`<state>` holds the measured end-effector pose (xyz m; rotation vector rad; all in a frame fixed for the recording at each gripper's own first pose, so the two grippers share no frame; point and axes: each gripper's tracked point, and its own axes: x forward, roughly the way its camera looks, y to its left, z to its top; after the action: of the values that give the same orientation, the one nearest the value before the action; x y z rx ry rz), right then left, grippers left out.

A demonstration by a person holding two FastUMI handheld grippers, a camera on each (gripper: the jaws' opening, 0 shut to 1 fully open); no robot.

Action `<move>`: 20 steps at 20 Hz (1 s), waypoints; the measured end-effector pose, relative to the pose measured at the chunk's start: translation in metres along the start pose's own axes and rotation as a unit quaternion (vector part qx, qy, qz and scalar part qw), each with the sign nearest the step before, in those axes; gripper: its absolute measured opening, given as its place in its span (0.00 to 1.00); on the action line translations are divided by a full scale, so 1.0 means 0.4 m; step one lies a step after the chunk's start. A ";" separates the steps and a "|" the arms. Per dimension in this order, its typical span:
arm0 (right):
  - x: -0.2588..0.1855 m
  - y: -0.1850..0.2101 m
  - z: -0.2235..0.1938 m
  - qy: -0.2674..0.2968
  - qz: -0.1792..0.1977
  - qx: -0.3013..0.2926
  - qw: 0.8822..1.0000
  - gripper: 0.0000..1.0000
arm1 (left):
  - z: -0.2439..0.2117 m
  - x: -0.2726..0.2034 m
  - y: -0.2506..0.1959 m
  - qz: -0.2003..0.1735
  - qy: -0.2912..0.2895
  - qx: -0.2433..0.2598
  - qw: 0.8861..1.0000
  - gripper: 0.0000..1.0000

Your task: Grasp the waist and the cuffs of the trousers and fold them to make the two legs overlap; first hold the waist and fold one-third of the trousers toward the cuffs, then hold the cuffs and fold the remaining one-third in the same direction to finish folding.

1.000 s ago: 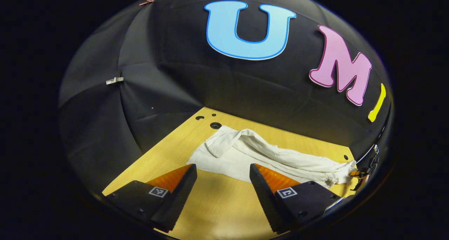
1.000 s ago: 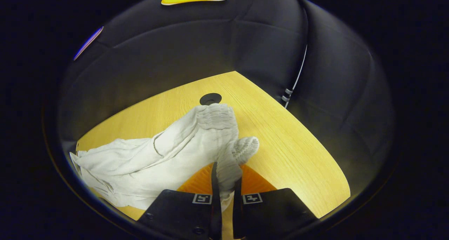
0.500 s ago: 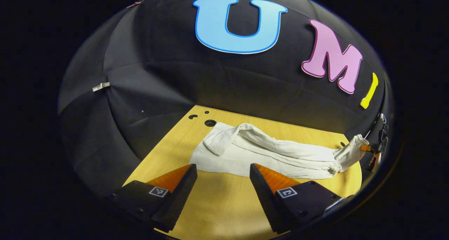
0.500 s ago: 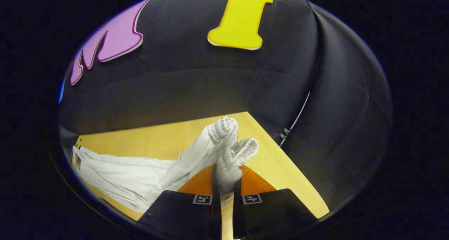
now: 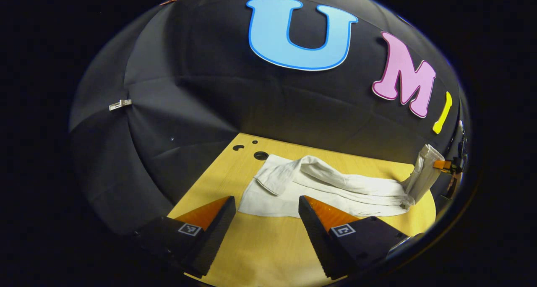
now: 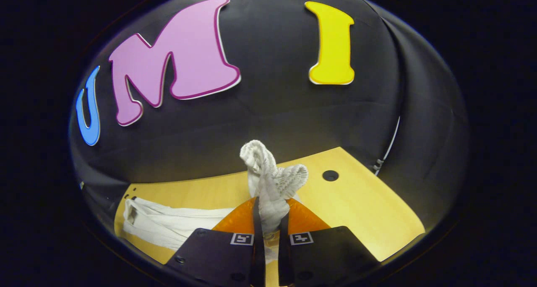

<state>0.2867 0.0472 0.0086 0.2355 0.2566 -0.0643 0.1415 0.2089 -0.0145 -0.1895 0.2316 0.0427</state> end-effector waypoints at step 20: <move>0.002 0.354 -0.450 0.132 0.115 -0.030 0.984 0.41 | -0.033 0.396 0.068 -0.006 0.023 -0.107 0.994 0.96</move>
<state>0.2568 0.2276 -0.1292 0.2116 0.4918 0.2055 0.2910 0.2363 -0.0688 -0.4052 0.2715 0.0507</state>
